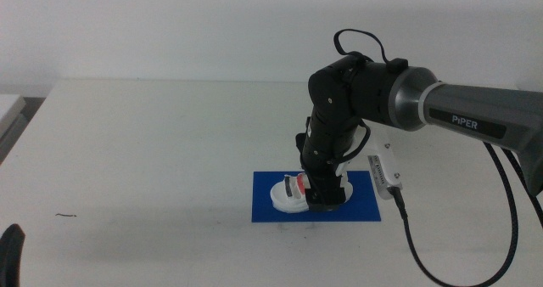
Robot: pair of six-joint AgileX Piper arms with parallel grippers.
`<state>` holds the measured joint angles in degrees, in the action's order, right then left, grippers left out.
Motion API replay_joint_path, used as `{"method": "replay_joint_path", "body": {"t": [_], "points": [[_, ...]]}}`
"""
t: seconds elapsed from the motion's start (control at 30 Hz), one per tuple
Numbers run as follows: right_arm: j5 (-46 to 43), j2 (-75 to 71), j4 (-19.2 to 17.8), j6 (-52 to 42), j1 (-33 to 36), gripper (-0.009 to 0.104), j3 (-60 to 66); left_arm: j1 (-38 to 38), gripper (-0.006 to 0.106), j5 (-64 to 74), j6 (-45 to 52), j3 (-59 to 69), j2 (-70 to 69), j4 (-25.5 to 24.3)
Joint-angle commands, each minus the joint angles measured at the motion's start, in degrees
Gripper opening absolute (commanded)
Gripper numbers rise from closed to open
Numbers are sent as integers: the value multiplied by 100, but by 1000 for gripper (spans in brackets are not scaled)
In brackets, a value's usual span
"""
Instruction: Use one arm to grab the shoe from the table and place it on the mat.
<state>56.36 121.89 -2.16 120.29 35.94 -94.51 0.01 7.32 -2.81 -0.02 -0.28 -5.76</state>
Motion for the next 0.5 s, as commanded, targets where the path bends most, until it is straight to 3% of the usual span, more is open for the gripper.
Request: {"method": "replay_joint_path", "body": {"t": [0.0,0.07,0.23,0.33,0.47], "points": [[-30,-103,161,-504,-64,75,9,-1,94,-70,-8,2,28,23],[0,-294,252,-1539,-105,81,9,-1,94,-70,-8,2,28,23],[295,-1090,261,-5766,-185,82,9,-1,94,-70,-8,2,28,23],[150,-1421,261,-6977,-185,82,9,-1,94,-70,-8,2,28,23],[2,-1697,216,-7362,-185,82,9,-1,94,-70,-8,2,28,23]]}}
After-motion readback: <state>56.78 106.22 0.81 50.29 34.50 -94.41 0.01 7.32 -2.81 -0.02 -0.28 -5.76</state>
